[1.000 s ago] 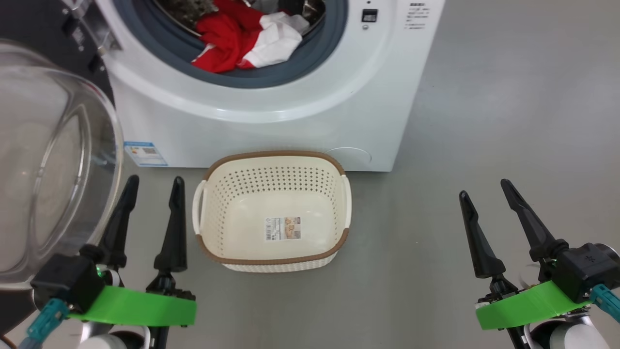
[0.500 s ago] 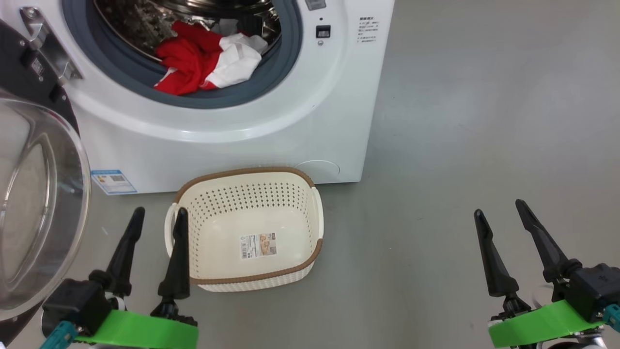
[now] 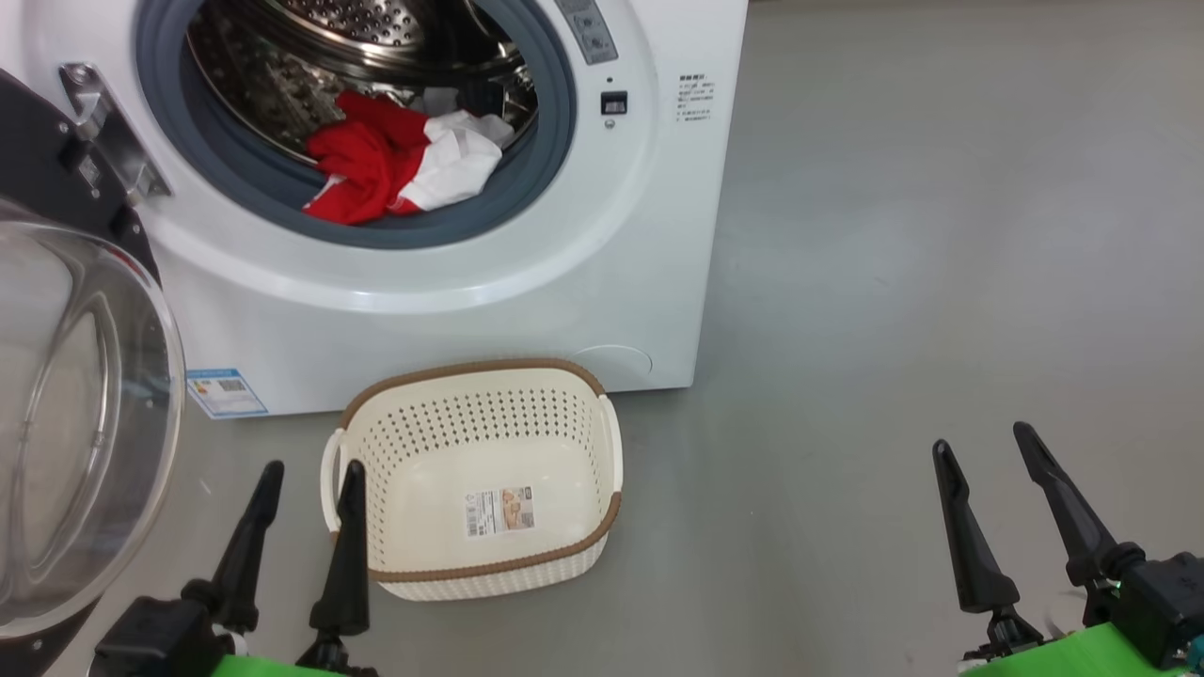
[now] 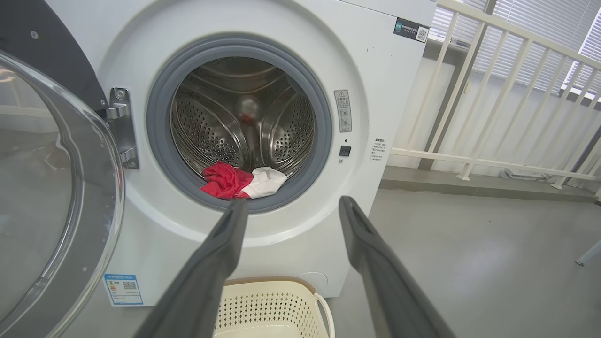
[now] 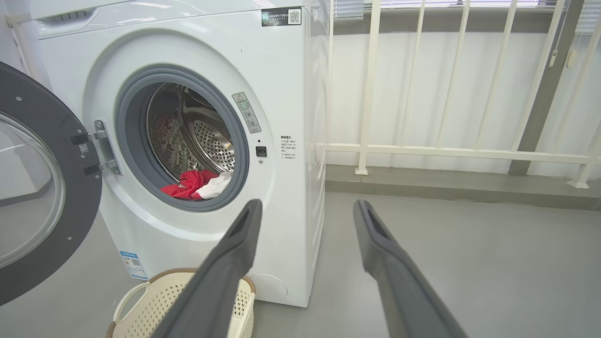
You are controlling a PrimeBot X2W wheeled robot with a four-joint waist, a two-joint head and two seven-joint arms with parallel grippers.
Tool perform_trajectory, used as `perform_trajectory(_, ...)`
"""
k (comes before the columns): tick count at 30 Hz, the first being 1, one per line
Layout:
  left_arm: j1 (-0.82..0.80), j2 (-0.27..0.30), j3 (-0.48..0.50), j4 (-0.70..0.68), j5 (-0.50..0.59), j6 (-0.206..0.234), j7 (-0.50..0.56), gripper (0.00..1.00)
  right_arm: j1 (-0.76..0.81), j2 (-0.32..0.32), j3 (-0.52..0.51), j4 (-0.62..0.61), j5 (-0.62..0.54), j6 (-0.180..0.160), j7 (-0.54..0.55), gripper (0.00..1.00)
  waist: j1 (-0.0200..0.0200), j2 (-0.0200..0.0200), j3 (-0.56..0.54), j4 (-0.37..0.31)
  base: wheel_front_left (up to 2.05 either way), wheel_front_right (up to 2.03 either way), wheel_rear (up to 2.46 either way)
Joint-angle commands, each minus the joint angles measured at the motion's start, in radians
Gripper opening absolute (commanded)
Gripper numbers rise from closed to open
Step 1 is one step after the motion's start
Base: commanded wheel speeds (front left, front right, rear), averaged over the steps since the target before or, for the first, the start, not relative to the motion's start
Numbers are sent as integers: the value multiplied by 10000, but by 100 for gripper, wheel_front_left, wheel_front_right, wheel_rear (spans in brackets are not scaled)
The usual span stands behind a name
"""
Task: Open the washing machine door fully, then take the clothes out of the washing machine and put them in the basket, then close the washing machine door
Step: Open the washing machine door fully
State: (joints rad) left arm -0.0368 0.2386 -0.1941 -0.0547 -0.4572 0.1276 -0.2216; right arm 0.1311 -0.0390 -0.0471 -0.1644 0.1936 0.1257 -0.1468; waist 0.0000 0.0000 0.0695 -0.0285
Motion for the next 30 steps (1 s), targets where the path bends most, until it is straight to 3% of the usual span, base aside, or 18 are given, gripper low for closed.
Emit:
perform_trajectory(1, 10, 234, 328, -262, 64, 118, -54, 100, 24, -112, 173, -358, 74, 50, -62, 100, 0, 0, -264, 9, 0, 0, 0)
perform_trajectory(30, 700, 487, 223, -863, 163, 508, 189, 100, 573, -112, 55, -846, 66, 50, 131, 100, 0, 0, -754, 82, 0, 0, 0)
